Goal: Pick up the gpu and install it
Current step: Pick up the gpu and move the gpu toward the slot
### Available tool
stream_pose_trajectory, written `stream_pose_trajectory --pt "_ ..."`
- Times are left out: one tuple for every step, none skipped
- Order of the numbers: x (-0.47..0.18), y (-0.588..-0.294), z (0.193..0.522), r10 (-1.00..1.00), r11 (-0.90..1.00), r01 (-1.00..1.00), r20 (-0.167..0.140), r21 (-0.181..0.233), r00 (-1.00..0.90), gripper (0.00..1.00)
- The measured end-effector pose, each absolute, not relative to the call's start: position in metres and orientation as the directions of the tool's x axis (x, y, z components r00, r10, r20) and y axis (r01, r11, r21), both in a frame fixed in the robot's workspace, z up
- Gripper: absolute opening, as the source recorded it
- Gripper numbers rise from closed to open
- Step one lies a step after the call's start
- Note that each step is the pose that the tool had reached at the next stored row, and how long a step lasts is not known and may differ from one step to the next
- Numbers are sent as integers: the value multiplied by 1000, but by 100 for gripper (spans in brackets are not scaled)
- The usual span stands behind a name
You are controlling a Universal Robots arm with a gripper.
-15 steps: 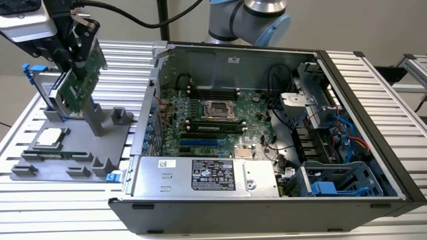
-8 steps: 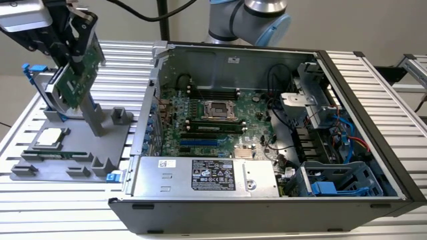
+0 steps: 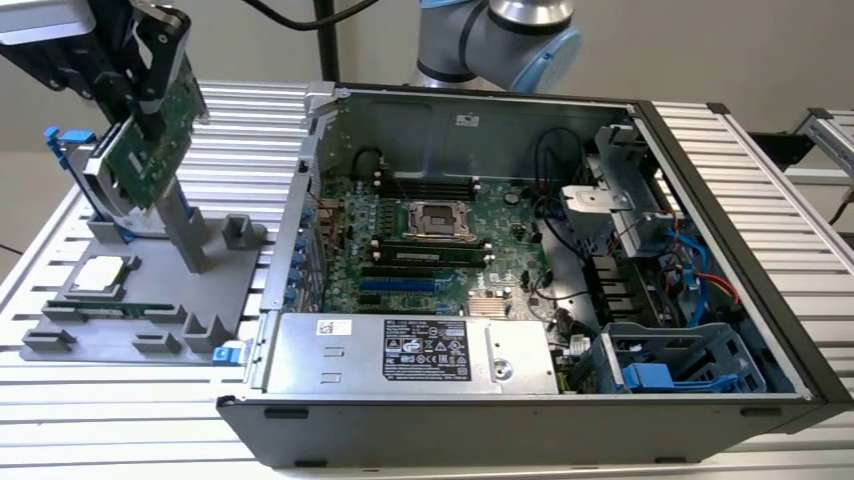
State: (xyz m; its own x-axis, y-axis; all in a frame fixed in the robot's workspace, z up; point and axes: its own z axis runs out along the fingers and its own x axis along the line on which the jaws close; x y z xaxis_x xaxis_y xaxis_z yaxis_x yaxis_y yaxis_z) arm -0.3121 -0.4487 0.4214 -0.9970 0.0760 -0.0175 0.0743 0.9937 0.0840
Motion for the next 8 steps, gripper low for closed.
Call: stream_pose_trajectory --pt "-312 -449 422 76 994 74 -18 84 -997 0" --pt "-312 -449 423 76 994 74 -18 84 -997 0" --pt "-312 -449 423 76 994 74 -18 84 -997 0" --pt "-312 -449 424 76 994 74 -17 84 -997 0" --pt "-312 -449 425 76 994 74 -18 84 -997 0" --pt "-312 -449 425 76 994 74 -18 84 -997 0" --pt "-312 -449 426 76 994 74 -17 84 -997 0" --pt "-312 -449 426 76 994 74 -17 84 -997 0"
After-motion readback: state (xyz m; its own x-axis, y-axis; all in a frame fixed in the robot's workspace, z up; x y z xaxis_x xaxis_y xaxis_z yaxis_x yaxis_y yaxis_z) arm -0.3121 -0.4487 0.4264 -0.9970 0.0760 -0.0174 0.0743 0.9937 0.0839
